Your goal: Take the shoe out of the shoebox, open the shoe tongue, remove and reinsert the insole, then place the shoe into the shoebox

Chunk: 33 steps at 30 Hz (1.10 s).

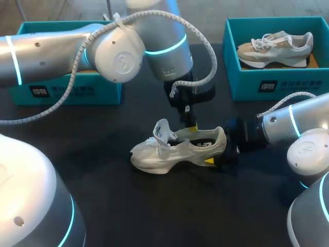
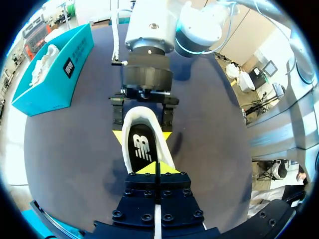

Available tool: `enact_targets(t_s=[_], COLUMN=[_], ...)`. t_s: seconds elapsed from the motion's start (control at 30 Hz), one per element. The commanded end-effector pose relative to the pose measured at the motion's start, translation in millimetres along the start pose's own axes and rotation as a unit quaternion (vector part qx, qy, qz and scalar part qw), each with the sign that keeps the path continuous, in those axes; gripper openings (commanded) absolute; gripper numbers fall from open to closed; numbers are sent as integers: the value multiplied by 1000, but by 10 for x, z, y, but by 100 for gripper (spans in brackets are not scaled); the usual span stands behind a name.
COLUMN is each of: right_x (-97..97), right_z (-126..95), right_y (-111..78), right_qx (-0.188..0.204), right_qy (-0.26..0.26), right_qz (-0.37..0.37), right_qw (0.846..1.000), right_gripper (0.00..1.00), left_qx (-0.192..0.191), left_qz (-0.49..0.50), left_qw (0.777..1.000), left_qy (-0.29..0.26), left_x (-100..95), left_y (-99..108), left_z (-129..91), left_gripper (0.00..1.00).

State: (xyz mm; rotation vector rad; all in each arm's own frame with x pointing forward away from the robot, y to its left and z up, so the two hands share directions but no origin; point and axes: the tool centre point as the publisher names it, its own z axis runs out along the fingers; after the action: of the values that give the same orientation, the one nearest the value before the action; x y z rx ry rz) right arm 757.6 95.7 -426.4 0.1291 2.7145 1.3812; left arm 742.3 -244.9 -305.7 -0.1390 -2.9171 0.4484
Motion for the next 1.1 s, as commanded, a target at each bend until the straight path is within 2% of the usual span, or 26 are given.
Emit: enact_targets(t_s=[0.03,0.4,0.77,1.1], right_x=[2,2,2,2], right_z=[18,18,18,18], right_y=[-15,-15,-15,-15], right_qx=[2,2,2,2], right_qy=[0,0,0,0], right_qz=[0,0,0,0], right_qw=[1000,1000,1000,1000], right_gripper=[0,0,0,0], left_qx=[-9,-20,-35,-27], left_qz=[5,36,44,42], left_qw=[1000,999,998,998], left_qy=[6,18,27,28], left_x=[-63,-87,-103,-8], left_y=[-26,-47,25,120], left_z=[124,379,579,649], left_gripper=[0,0,0,0])
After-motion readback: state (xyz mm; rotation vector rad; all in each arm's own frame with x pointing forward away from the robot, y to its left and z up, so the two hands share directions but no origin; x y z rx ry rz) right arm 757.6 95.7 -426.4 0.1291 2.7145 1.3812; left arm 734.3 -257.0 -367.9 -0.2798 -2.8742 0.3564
